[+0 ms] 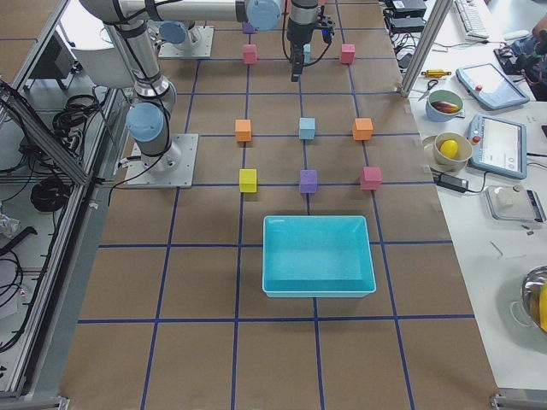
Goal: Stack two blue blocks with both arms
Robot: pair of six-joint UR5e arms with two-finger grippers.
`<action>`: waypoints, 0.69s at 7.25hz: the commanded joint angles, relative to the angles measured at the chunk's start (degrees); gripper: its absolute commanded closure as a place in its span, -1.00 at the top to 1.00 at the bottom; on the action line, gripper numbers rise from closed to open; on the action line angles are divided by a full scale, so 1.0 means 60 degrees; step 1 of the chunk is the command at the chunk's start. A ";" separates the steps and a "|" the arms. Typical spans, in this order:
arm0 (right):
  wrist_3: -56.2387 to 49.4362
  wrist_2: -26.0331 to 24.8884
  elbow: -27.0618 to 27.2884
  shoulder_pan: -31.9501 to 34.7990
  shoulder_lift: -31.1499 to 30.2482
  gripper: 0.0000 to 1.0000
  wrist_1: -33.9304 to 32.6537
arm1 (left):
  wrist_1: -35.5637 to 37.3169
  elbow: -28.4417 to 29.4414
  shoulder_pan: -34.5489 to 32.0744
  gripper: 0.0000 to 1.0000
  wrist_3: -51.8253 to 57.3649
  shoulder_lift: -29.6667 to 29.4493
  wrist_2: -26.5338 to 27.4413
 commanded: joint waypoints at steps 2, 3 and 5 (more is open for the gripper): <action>-0.0042 -0.0128 0.0663 -0.0002 0.0144 1.00 -0.0242 | -0.0003 -0.0004 0.0000 1.00 0.0000 0.0000 0.0000; -0.0042 -0.0112 0.0825 -0.0045 0.0493 1.00 -0.0650 | -0.0003 -0.0004 0.0000 1.00 0.0000 0.0000 0.0000; -0.0026 -0.0155 0.1335 0.0013 0.1196 1.00 -0.2212 | -0.0003 -0.0004 0.0000 1.00 0.0000 0.0000 -0.0015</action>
